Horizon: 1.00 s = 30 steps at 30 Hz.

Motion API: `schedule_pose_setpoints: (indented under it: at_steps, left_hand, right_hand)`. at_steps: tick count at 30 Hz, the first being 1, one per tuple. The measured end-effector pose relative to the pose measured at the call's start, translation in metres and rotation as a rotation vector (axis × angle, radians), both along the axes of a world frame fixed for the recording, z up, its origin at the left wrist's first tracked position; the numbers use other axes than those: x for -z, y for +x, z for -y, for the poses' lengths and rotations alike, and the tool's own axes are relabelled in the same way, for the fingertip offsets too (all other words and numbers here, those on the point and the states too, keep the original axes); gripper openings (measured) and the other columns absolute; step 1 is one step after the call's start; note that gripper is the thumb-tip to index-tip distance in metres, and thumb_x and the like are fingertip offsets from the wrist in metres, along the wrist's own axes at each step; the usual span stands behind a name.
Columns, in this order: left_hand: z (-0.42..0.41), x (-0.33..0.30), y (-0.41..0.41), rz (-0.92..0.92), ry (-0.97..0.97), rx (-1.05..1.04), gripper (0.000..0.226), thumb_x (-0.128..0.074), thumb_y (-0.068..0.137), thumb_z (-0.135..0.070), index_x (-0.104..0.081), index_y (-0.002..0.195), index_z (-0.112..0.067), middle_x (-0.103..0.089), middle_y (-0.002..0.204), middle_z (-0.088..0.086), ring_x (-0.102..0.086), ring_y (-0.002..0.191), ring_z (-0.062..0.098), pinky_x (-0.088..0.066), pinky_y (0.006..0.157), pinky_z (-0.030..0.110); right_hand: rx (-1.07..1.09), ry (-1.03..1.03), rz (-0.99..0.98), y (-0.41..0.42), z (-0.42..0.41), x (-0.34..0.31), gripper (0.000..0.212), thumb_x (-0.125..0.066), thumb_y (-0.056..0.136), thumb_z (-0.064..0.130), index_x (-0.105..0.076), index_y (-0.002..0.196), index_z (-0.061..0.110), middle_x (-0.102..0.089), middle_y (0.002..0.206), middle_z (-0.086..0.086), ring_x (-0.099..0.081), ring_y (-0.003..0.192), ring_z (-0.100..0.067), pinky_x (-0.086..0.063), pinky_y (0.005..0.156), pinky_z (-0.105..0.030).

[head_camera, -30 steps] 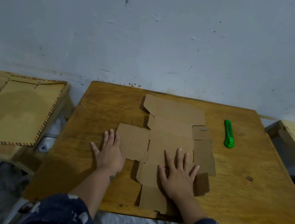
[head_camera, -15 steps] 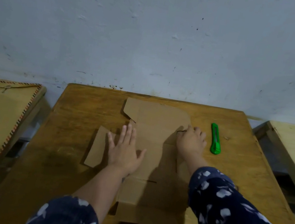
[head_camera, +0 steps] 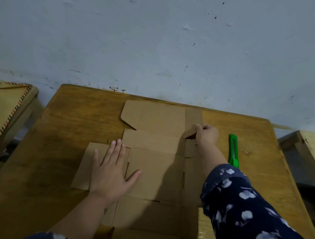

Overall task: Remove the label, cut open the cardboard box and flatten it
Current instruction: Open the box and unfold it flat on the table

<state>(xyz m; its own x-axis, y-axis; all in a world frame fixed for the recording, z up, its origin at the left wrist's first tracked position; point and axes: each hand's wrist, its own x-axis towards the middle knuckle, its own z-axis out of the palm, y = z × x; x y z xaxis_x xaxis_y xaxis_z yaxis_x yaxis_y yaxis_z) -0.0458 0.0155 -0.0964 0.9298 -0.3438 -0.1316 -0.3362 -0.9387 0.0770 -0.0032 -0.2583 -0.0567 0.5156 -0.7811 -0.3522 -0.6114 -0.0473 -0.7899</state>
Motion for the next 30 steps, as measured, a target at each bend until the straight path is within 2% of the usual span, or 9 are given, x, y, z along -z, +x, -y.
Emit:
schedule_pose_setpoints:
  at_steps: [2,7,11,15,18,22,25,27,30]
  left_hand:
    - [0.004,0.0,0.006,-0.005,-0.004,-0.014,0.093,0.001,0.077,-0.08,0.018,0.145,-0.018,0.021,0.157,0.001,0.022,0.143,0.017,0.013,0.114,0.053]
    - [0.016,-0.005,0.017,-0.049,-0.006,-0.078,0.096,-0.002,0.079,-0.079,0.014,0.148,-0.014,0.019,0.158,0.004,0.022,0.144,0.019,0.01,0.115,0.056]
    - [0.021,-0.008,0.02,-0.083,-0.007,-0.102,0.096,-0.005,0.081,-0.078,0.01,0.149,-0.012,0.016,0.159,0.006,0.021,0.144,0.02,0.011,0.115,0.056]
    - [0.02,-0.013,0.019,-0.098,-0.04,-0.117,0.097,-0.009,0.082,-0.077,0.005,0.15,-0.009,0.01,0.16,0.007,0.019,0.145,0.02,0.01,0.115,0.055]
    - [0.013,-0.022,0.018,-0.088,-0.221,-0.225,0.099,-0.015,0.082,-0.078,0.005,0.15,-0.009,0.006,0.161,0.007,0.012,0.147,0.019,0.006,0.117,0.054]
    - [0.003,-0.052,0.029,0.121,-0.571,-0.321,0.095,-0.035,0.086,-0.067,0.01,0.15,-0.015,-0.001,0.161,0.005,-0.001,0.148,0.018,0.004,0.117,0.051]
    - [0.002,-0.078,0.046,0.283,-0.592,-0.135,0.076,-0.036,0.093,-0.056,-0.002,0.152,-0.022,-0.008,0.16,-0.002,-0.004,0.147,0.015,0.002,0.116,0.048]
    - [0.005,-0.088,0.052,0.272,-0.571,-0.004,0.061,-0.035,0.097,-0.047,-0.016,0.15,-0.027,-0.017,0.158,-0.005,-0.007,0.147,0.014,-0.001,0.117,0.05]
    - [0.007,-0.094,0.05,0.234,-0.651,0.004,0.043,-0.04,0.099,-0.036,-0.039,0.141,-0.029,-0.041,0.148,-0.004,-0.026,0.142,0.015,-0.009,0.118,0.048]
  right_hand:
    - [-0.003,-0.014,0.096,0.003,-0.001,-0.007,0.031,-0.056,0.094,0.02,-0.056,0.123,0.011,-0.065,0.113,-0.007,-0.064,0.093,-0.025,-0.055,0.083,-0.041]
    - [-0.054,0.025,0.329,-0.001,-0.003,-0.035,0.046,-0.05,0.095,0.008,-0.043,0.135,0.031,-0.06,0.1,-0.002,-0.059,0.087,-0.017,-0.054,0.075,-0.034]
    - [-0.058,0.03,0.365,-0.017,-0.014,-0.042,0.054,-0.048,0.096,0.006,-0.038,0.142,0.033,-0.056,0.113,0.002,-0.053,0.099,-0.011,-0.051,0.082,-0.03]
    - [-0.041,0.006,0.332,-0.042,-0.022,-0.037,0.048,-0.048,0.096,0.008,-0.041,0.139,0.028,-0.057,0.129,-0.008,-0.052,0.097,-0.013,-0.048,0.075,-0.03]
    - [-0.028,-0.025,0.31,-0.054,-0.027,-0.035,0.045,-0.05,0.096,0.01,-0.041,0.137,0.025,-0.057,0.129,-0.009,-0.052,0.096,-0.013,-0.046,0.073,-0.03]
    - [-0.004,-0.064,0.291,-0.069,-0.035,-0.031,0.04,-0.051,0.095,0.01,-0.044,0.133,0.023,-0.061,0.12,-0.008,-0.056,0.085,-0.013,-0.047,0.067,-0.028]
    - [-0.005,-0.063,0.276,-0.083,-0.043,-0.029,0.033,-0.05,0.095,0.01,-0.047,0.126,0.021,-0.062,0.12,-0.009,-0.055,0.088,-0.015,-0.046,0.072,-0.03]
    - [-0.041,-0.064,0.256,-0.094,-0.047,-0.029,0.028,-0.05,0.096,0.01,-0.048,0.123,0.018,-0.062,0.122,-0.01,-0.056,0.093,-0.017,-0.046,0.076,-0.031]
    - [-0.108,-0.11,0.219,-0.106,-0.052,-0.037,0.031,-0.053,0.094,0.014,-0.048,0.125,0.018,-0.06,0.125,-0.009,-0.057,0.115,-0.026,-0.045,0.085,-0.034]
